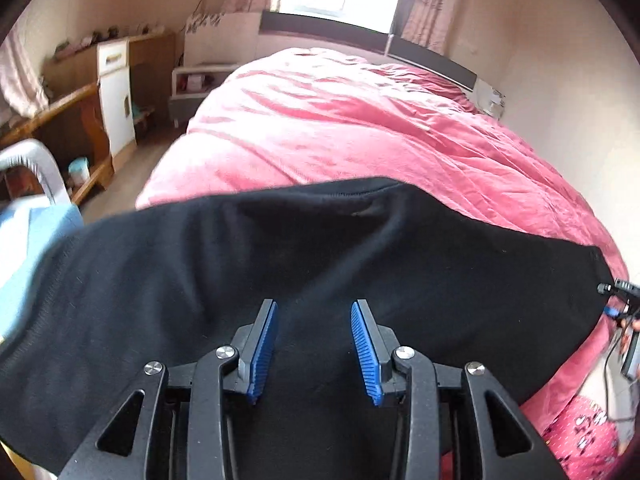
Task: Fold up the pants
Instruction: 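Open the left tool and lay the folded trousers flat while the right tool releases, then grasp the trouser leg ends with the right tool and lift them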
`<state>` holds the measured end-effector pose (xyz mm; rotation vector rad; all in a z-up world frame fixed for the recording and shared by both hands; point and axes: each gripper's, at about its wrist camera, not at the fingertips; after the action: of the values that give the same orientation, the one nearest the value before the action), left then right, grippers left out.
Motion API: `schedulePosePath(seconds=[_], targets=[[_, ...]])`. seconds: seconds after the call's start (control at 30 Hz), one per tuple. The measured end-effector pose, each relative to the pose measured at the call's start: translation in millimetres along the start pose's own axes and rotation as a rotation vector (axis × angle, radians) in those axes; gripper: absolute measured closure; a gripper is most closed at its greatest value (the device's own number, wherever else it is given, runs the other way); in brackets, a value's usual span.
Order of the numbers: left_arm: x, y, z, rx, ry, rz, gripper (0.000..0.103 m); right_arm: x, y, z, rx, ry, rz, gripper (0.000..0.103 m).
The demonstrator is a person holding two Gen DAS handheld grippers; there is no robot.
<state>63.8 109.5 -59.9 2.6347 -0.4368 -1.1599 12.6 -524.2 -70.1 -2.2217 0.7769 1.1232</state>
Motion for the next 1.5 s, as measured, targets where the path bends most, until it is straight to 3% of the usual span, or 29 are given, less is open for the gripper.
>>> schedulePosePath(seconds=[0.13, 0.33, 0.67, 0.97, 1.03, 1.07, 1.17, 1.2, 1.27, 1.5], targets=[[13, -4, 5, -0.054, -0.026, -0.016, 0.053, 2, -14, 0, -0.048, 0.011, 0.034, 0.037], [20, 11, 14, 0.011, -0.031, -0.029, 0.034, 4, -17, 0, -0.067, 0.015, 0.034, 0.031], [24, 13, 24, 0.043, -0.022, -0.059, 0.032, 12, -1, 0, 0.014, -0.017, -0.044, 0.026], [22, 12, 27, 0.048, -0.015, -0.049, 0.032, 23, 36, 2, 0.234, -0.039, -0.217, 0.026], [22, 13, 27, 0.056, -0.015, -0.055, 0.032, 24, 39, 3, 0.239, -0.03, -0.239, 0.028], [22, 13, 27, 0.059, -0.014, -0.057, 0.032, 25, 40, 3, 0.243, -0.023, -0.251, 0.035], [22, 13, 28, 0.064, -0.014, -0.061, 0.031, 26, 43, 4, 0.23, -0.025, -0.29, 0.071], [22, 13, 28, 0.066, -0.014, -0.062, 0.031, 25, 43, 5, 0.226, -0.025, -0.306, 0.076], [22, 14, 28, 0.066, -0.013, -0.063, 0.031, 19, 38, 5, 0.205, 0.002, -0.312, 0.083], [6, 21, 26, 0.093, 0.027, -0.109, 0.031, -15, 9, -7, 0.13, 0.084, -0.252, 0.088]])
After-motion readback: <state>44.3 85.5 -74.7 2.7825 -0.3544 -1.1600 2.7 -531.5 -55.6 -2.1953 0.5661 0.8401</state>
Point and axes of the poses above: each gripper's, at about its wrist camera, not at the fingertips, and x roughly the way its jaws point, y to its right, z to its underside, and after that the axes turned 10 degrees about z, right-handed
